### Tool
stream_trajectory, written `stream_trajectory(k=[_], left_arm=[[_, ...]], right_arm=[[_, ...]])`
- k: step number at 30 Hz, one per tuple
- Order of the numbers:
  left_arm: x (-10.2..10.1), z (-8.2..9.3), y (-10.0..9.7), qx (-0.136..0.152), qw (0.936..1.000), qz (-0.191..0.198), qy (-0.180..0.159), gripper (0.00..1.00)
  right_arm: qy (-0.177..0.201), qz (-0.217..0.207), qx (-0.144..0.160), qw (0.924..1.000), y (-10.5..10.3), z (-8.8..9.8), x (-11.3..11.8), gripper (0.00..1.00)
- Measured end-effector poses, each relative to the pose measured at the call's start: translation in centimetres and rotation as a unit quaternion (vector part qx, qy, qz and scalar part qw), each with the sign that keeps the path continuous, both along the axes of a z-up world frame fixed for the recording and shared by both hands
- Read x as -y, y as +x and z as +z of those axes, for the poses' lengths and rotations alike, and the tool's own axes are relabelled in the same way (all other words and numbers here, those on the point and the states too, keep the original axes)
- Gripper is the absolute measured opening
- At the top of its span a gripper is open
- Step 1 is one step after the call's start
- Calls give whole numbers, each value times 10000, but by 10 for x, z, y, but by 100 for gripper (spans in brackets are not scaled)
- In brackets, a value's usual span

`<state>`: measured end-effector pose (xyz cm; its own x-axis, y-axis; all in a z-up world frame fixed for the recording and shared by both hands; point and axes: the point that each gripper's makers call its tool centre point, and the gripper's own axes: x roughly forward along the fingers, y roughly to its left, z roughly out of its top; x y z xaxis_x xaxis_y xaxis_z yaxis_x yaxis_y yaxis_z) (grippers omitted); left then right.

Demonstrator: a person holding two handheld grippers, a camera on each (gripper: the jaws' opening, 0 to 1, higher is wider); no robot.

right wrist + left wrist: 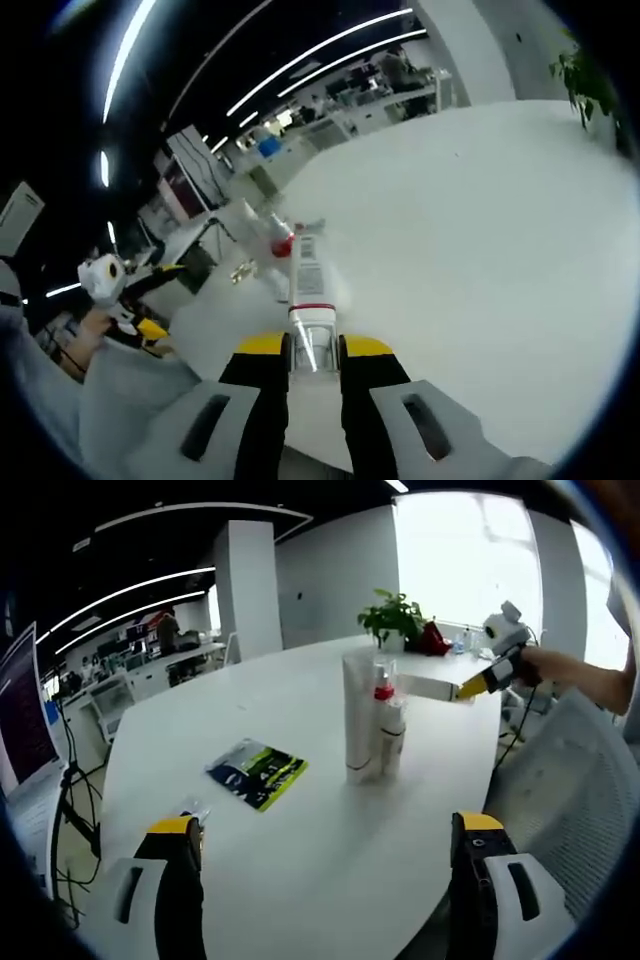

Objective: Arrange the skincare products in the storage area until every visible bottle or jar stands upright without overlapping.

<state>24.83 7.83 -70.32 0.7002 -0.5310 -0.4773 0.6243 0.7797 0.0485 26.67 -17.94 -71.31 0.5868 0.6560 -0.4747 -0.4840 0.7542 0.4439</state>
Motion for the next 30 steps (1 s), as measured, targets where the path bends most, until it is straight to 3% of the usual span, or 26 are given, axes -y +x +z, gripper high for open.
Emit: stream_trajectory(k=[15,30], left_arm=[[-4,-1,2,18,10000,-55,-17,98],[-12,10,12,436,9990,108,70,95]], right_arm=[[105,397,313,9987,-17,30,-34,18],[53,1178,453,9920,-16,40,-91,18]])
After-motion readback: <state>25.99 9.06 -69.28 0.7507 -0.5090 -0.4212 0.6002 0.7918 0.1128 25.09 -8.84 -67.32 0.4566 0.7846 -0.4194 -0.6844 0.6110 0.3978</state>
